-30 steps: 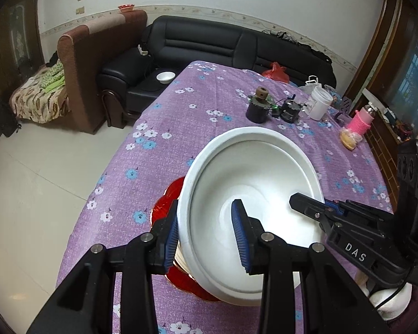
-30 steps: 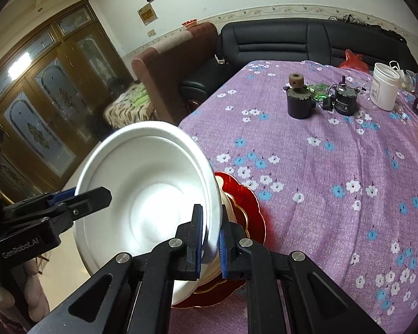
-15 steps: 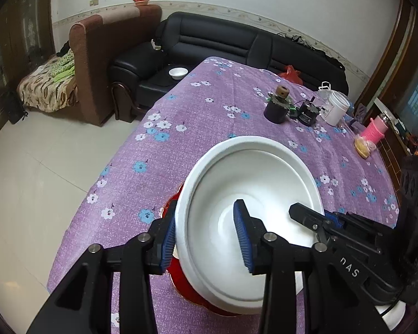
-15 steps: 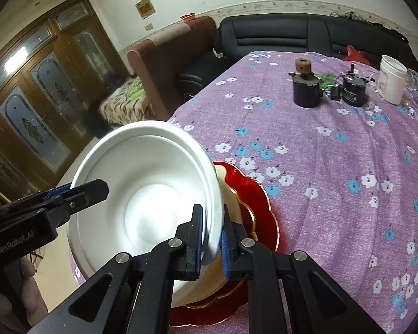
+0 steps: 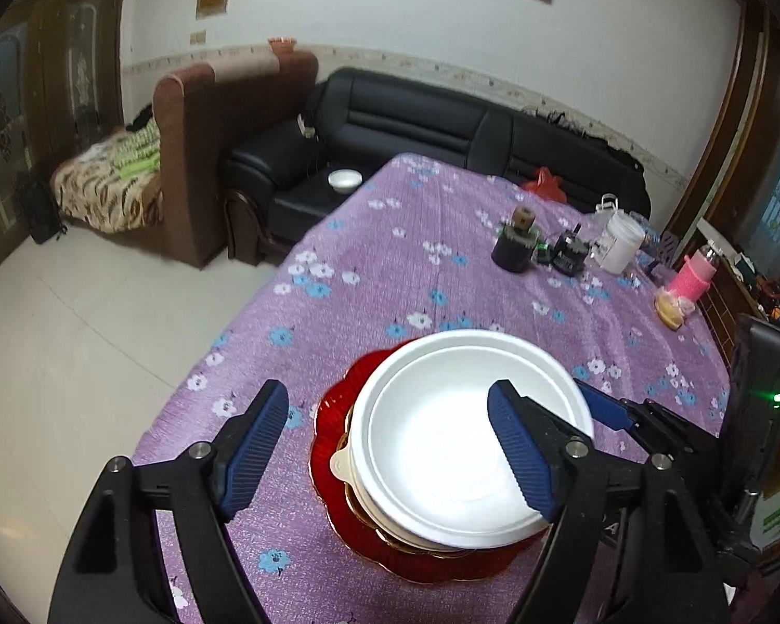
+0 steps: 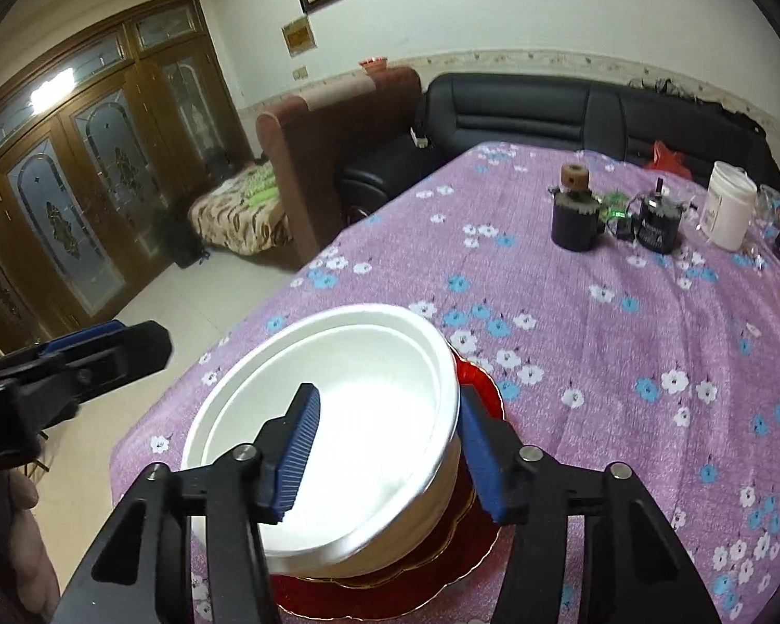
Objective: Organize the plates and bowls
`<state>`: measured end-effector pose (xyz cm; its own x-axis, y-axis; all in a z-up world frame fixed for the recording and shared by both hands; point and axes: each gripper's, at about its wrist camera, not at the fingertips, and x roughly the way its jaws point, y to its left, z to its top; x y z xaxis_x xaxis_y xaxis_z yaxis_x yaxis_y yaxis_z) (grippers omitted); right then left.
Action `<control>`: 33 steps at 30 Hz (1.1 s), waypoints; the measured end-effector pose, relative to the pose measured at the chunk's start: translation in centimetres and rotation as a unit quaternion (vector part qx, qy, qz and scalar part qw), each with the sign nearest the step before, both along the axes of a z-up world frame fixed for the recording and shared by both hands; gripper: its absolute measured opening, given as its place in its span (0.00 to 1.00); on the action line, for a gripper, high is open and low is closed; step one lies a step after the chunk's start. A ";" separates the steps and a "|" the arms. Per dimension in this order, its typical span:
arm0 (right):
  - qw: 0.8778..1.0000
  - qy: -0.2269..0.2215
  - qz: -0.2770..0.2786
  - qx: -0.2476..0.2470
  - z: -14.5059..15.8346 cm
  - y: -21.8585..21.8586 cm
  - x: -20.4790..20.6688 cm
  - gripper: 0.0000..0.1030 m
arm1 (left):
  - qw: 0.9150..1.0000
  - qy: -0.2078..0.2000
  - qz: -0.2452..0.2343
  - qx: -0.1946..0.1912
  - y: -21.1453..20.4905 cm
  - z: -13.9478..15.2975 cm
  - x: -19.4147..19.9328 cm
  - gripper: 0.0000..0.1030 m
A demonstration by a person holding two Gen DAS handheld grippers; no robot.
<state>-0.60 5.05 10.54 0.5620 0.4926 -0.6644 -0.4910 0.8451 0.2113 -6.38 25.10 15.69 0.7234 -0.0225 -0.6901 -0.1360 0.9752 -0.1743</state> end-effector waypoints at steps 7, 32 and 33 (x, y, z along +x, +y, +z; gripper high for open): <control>0.999 -0.037 -0.008 0.009 1.0 -0.5 -1.6 0.62 | 0.999 -0.046 0.006 0.018 -1.0 1.3 -2.7 0.81; 0.993 -0.074 -0.080 0.054 -0.6 -5.9 -8.6 0.75 | 0.982 -0.076 0.129 0.115 -3.3 -4.1 -7.9 0.96; 0.993 -0.073 -0.081 0.054 -0.8 -5.9 -8.9 0.75 | 0.982 -0.069 0.128 0.121 -3.5 -4.4 -7.9 0.96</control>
